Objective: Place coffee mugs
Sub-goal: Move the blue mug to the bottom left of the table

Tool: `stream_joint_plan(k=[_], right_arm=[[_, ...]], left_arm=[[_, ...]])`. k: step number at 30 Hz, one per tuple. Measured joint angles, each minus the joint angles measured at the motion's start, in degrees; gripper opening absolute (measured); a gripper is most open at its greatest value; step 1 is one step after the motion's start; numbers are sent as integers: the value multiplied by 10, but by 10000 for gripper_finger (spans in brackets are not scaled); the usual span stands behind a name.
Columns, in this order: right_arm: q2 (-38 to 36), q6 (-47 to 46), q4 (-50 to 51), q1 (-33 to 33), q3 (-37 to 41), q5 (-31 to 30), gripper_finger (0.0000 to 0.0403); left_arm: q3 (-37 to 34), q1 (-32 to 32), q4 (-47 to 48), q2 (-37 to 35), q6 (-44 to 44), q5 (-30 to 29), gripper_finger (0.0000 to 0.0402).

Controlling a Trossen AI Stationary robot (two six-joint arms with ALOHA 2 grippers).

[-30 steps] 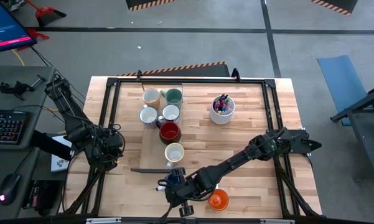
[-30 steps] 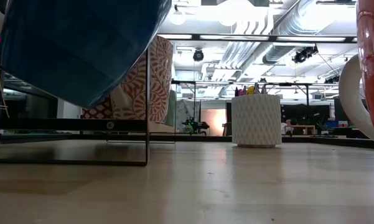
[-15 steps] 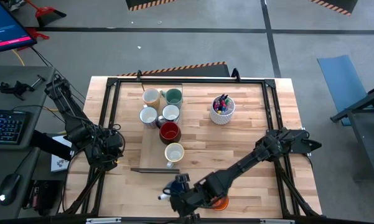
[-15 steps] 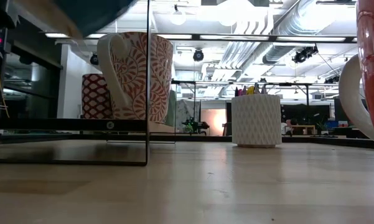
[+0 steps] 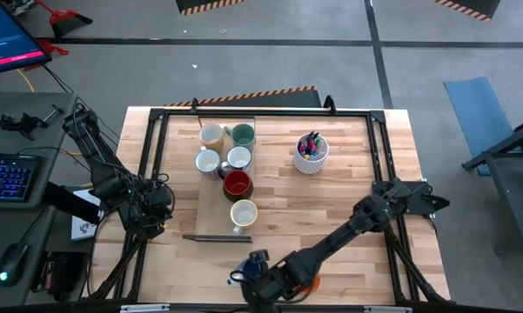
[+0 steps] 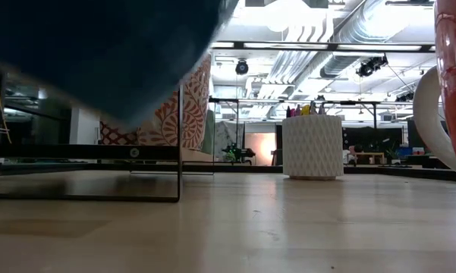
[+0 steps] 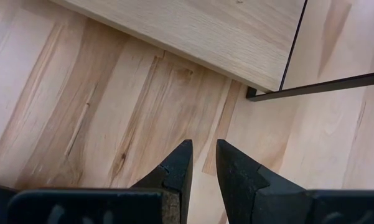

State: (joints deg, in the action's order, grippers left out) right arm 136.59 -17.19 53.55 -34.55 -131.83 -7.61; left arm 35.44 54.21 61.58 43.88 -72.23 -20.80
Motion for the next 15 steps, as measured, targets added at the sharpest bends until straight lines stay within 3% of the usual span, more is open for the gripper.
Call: stream_joint_plan(k=[9,15], right_arm=[[15,-29,17,5,0,58,0],[15,-53,42,5,0,63,0]], left_arm=[[0,0,0,0,0,0,62],[0,0,0,0,0,-2,62]])
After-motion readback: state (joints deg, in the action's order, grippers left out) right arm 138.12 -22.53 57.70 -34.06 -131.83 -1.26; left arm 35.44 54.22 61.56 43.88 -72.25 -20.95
